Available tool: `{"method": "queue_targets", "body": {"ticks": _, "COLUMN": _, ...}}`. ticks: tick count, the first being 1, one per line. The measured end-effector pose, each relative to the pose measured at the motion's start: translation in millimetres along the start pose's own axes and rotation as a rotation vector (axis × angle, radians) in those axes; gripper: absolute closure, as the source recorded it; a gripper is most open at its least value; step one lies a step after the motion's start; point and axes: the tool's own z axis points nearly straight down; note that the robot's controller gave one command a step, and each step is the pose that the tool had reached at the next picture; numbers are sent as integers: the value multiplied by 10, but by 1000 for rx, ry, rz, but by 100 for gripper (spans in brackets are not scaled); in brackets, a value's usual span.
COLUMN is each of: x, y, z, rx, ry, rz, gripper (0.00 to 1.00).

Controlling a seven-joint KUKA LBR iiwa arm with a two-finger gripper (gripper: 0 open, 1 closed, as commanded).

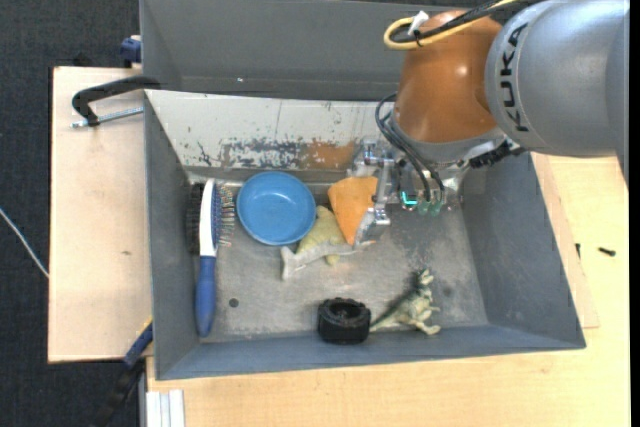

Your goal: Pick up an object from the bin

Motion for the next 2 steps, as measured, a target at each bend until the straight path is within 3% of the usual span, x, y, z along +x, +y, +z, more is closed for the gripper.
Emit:
{"method": "queue_targets", "body": {"ticks": 1, "x": -97, "y": 231, "z": 371, "rx": -1, "ry": -16, "rz": -13, "gripper": 0}}
{"method": "queue_targets", "body": {"ticks": 2, "x": -105, "y": 358, "z": 198, "rx": 1, "ry": -15, "rz": -307, "gripper": 0}}
